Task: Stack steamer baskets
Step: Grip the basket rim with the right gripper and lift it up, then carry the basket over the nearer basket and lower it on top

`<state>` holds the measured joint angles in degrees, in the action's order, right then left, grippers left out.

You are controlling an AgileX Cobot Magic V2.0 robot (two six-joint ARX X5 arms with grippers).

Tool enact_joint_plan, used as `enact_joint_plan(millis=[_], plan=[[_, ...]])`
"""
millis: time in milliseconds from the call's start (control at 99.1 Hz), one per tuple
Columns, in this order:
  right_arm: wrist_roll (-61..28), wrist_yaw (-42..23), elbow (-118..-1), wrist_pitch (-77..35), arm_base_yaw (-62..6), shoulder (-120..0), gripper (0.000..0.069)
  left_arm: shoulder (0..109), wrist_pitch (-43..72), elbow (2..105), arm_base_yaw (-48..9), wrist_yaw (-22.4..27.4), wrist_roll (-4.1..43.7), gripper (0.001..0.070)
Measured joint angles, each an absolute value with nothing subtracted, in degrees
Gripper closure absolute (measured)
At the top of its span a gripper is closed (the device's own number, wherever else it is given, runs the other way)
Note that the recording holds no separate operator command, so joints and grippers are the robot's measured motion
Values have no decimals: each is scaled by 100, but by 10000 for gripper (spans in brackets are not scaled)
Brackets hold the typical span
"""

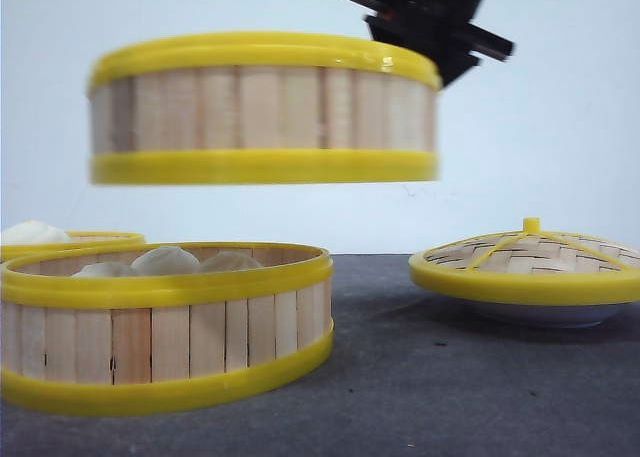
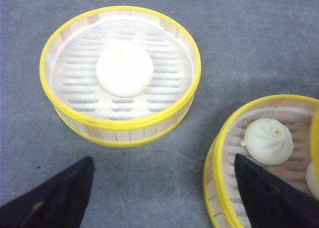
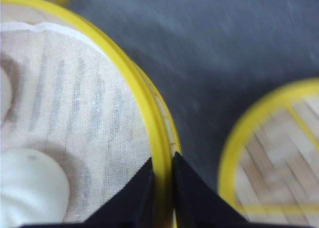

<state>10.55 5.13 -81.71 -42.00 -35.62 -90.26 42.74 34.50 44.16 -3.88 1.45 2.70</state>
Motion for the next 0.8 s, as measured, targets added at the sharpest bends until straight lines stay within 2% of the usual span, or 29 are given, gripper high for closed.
enact_joint_plan(millis=[797], plan=[[1400,967,-8156,-3291,-3712,-9904,664,4274,3468,4416,-388,148,268,160]])
